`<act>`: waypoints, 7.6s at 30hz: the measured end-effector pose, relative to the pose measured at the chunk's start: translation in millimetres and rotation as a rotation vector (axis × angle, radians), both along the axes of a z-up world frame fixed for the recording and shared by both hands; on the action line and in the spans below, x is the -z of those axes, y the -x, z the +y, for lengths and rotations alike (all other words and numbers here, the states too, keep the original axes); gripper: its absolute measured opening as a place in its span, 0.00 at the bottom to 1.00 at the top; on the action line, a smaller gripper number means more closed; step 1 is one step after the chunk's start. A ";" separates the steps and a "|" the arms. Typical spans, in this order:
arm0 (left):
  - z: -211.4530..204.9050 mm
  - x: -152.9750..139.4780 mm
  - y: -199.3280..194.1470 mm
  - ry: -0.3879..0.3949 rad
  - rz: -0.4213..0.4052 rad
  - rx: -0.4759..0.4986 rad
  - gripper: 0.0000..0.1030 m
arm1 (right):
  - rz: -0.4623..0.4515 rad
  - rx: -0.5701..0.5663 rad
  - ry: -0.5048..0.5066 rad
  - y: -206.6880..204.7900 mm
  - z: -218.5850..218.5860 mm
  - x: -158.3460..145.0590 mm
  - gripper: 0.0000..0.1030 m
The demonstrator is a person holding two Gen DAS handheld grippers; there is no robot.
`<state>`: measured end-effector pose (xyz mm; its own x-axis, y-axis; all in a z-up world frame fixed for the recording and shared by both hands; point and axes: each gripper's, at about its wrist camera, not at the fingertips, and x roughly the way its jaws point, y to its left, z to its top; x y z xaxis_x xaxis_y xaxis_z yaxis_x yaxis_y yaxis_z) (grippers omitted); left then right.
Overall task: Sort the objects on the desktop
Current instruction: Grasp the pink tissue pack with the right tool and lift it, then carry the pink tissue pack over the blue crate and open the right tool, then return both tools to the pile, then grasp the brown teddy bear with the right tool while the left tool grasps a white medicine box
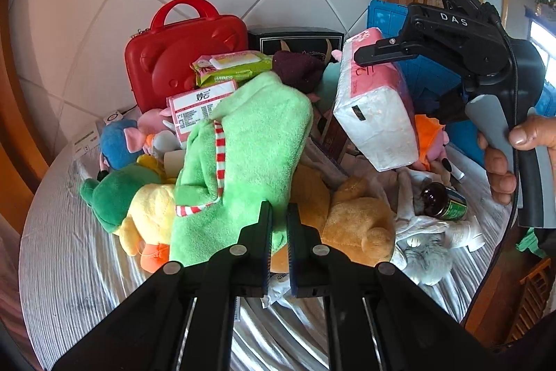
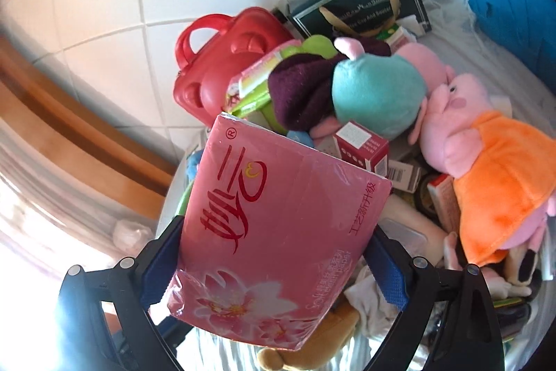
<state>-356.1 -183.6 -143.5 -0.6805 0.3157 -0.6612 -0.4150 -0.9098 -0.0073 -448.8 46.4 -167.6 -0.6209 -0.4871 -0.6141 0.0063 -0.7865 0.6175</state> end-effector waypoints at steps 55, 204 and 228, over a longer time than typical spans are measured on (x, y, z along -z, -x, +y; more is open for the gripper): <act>12.2 -97.9 2.2 0.017 0.188 0.103 0.07 | 0.193 0.015 -0.144 -59.4 2.6 -72.5 0.93; 24.2 43.7 -35.5 0.237 -0.016 -0.426 0.70 | 0.258 -0.574 -0.460 -107.6 -18.7 28.2 0.99; -35.2 128.6 36.5 0.162 -0.186 -0.215 0.70 | -0.201 -0.607 -0.672 -16.5 -130.0 100.7 0.99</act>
